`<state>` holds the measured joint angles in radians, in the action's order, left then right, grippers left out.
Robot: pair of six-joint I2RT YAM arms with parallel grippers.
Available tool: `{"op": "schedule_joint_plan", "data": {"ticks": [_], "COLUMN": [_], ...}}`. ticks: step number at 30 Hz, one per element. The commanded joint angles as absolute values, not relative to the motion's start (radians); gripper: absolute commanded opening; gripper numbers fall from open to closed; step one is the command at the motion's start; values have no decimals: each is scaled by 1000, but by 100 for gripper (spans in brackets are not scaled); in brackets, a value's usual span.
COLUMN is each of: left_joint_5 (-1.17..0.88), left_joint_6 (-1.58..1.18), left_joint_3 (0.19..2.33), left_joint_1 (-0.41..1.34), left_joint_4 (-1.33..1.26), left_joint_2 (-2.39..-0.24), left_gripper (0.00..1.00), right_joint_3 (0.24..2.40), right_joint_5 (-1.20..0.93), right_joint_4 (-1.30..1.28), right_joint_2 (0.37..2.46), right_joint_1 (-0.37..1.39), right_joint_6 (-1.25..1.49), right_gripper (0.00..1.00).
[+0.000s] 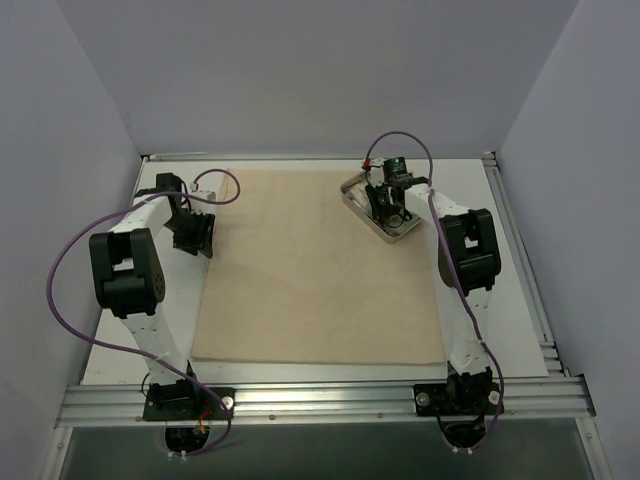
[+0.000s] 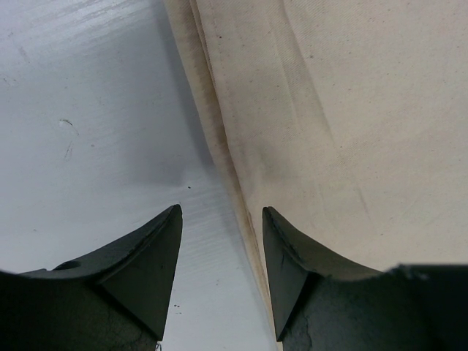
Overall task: Open and lay out the surgical kit
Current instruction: Pick up the medical item from the container.
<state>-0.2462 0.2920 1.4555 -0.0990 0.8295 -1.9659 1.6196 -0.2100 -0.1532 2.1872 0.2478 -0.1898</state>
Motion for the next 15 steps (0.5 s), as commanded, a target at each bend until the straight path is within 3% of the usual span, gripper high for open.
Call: {"op": "schedule_joint_plan", "data": {"ticks": [1, 5, 15], "left_joint_5": [-247, -248, -244], "left_joint_6": [305, 305, 311], "left_joint_3": [1474, 1476, 1471], "left_joint_1": [-97, -97, -97], "left_joint_4": [822, 822, 827], "left_joint_2": [-1937, -1937, -1927], "left_gripper": [57, 57, 57], "right_joint_3": [1644, 1666, 1669], "right_joint_5": [-209, -196, -175], "right_joint_4": [-215, -235, -218], "right_joint_2": [2148, 2112, 2083], "right_joint_1": [249, 248, 244], "right_joint_6": [-207, -213, -207], "right_gripper": [17, 10, 6]}}
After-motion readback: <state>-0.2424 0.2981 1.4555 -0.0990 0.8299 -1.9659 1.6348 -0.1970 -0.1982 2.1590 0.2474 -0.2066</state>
